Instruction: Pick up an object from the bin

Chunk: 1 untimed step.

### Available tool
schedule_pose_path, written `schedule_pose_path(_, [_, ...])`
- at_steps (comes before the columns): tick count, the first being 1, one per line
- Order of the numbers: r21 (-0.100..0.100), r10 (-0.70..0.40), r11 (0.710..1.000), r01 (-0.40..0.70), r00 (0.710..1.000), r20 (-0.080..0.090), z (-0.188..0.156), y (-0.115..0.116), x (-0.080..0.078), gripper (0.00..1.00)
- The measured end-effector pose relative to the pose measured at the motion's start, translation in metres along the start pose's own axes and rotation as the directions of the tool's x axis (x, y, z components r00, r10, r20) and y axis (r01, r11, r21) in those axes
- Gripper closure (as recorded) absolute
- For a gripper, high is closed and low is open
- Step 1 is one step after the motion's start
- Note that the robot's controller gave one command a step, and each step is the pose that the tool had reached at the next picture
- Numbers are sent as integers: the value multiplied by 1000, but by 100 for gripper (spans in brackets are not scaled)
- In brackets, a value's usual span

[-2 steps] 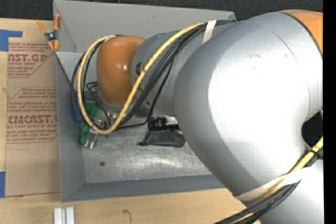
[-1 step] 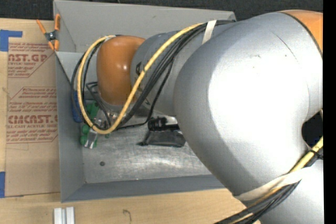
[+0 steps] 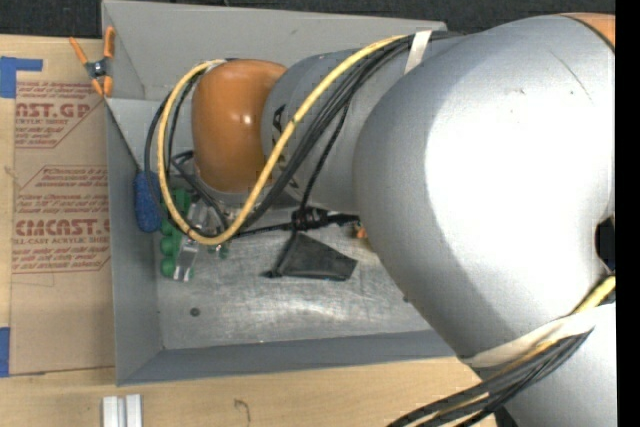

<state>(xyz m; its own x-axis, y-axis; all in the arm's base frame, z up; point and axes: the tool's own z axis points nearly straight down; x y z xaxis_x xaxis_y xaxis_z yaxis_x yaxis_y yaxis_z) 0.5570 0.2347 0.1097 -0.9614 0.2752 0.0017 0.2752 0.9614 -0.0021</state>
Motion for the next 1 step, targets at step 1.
schedule_pose_path(1, [-1, -192, 981, 192, 981, 4, 2, -8, -12, 100])
